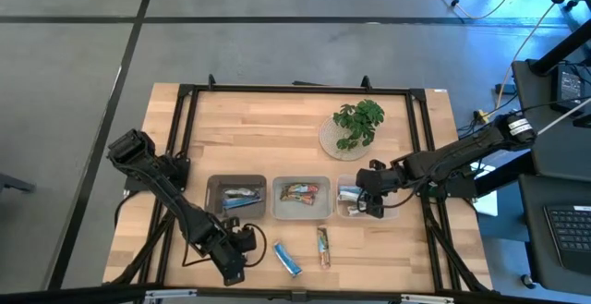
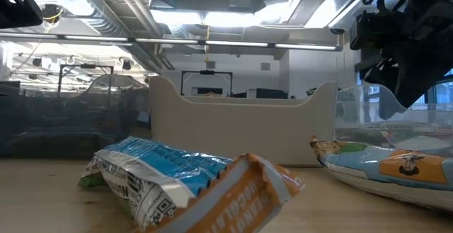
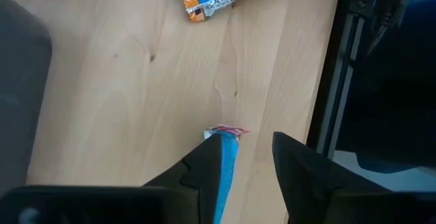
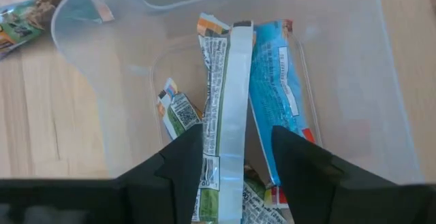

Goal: Pick and place Granola Bars by type
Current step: Put the orange granola bar into the transparent bin

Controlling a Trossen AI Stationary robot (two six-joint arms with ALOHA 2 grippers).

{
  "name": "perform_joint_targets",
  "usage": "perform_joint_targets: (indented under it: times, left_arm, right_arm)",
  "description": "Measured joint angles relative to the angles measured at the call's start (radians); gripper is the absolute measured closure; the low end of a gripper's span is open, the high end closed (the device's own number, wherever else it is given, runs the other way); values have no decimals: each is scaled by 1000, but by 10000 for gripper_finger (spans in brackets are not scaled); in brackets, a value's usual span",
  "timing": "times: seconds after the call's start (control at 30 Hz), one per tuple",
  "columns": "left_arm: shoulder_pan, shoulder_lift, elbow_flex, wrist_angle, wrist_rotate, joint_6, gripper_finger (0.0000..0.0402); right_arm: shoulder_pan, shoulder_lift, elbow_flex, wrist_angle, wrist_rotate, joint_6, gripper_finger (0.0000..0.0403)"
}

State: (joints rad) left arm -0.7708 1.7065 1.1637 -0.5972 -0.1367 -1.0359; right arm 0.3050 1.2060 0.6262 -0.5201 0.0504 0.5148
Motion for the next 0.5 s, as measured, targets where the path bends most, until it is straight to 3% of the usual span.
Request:
perform_joint_targets:
  times: [0.3, 0.5]
  left_arm:
    - [0, 0, 0, -1, -19, 18, 253]
    - [0, -1, 0, -1, -33, 29, 245]
  right_arm:
    - [0, -29, 0, 1, 39, -4, 225]
    - [0, -31, 0, -49, 0, -66, 225]
